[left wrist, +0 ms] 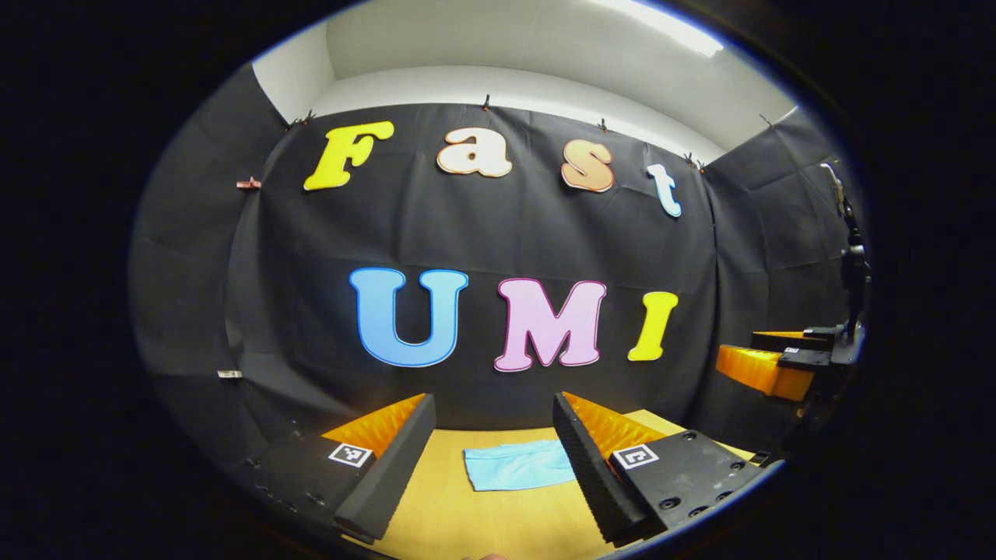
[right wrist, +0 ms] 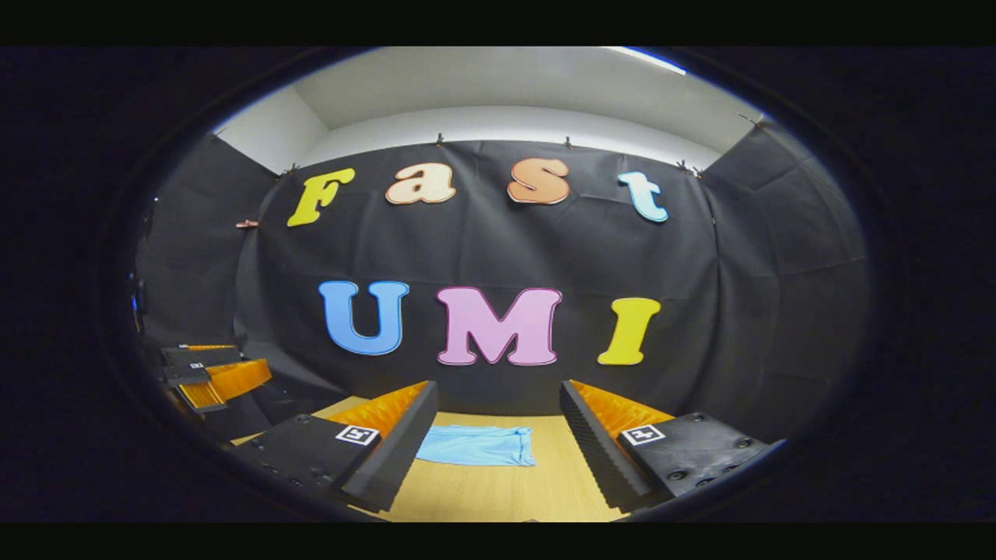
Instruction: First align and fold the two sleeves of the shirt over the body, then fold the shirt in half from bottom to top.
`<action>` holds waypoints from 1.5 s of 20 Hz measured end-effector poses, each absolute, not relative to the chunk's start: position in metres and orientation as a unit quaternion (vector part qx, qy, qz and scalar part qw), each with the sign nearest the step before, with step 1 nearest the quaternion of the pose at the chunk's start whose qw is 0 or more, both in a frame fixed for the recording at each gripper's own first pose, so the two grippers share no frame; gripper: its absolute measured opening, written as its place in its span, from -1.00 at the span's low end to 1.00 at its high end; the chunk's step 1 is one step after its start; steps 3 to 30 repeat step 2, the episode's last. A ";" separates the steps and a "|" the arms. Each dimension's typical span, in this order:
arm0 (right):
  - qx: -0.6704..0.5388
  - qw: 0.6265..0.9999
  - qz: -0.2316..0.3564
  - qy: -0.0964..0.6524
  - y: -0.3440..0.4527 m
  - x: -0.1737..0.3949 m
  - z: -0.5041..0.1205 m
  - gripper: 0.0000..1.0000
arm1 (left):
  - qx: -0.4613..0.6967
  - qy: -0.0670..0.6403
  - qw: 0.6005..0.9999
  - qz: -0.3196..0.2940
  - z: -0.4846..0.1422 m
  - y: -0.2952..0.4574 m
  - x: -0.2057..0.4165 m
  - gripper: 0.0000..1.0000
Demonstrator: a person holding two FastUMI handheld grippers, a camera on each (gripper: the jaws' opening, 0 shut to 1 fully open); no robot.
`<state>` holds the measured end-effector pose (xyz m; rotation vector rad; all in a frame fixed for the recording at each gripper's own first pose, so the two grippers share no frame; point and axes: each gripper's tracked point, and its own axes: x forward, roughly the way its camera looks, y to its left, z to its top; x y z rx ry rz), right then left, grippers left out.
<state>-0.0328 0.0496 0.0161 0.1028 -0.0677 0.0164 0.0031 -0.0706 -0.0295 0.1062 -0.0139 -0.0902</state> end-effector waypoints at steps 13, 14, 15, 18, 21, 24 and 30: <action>0.052 0.998 0.001 -0.038 0.043 -0.035 0.019 0.93 | 0.058 -0.011 0.997 -0.050 -0.027 -0.084 0.002 0.93; 0.052 0.998 0.001 -0.038 0.043 -0.035 0.019 0.93 | 0.058 -0.011 0.997 -0.050 -0.027 -0.084 0.002 0.93; 0.052 0.998 0.001 -0.038 0.043 -0.035 0.019 0.93 | 0.058 -0.011 0.997 -0.050 -0.027 -0.084 0.002 0.93; 0.052 0.998 0.001 -0.038 0.043 -0.035 0.019 0.93 | 0.058 -0.011 0.997 -0.050 -0.027 -0.084 0.002 0.93; 0.052 0.998 0.001 -0.038 0.043 -0.035 0.019 0.93 | 0.058 -0.011 0.997 -0.050 -0.027 -0.084 0.002 0.93; 0.052 0.998 0.001 -0.038 0.043 -0.035 0.019 0.93 | 0.058 -0.011 0.997 -0.050 -0.027 -0.084 0.002 0.93; 0.052 0.998 0.001 -0.038 0.043 -0.035 0.019 0.93 | 0.058 -0.011 0.997 -0.050 -0.027 -0.084 0.002 0.93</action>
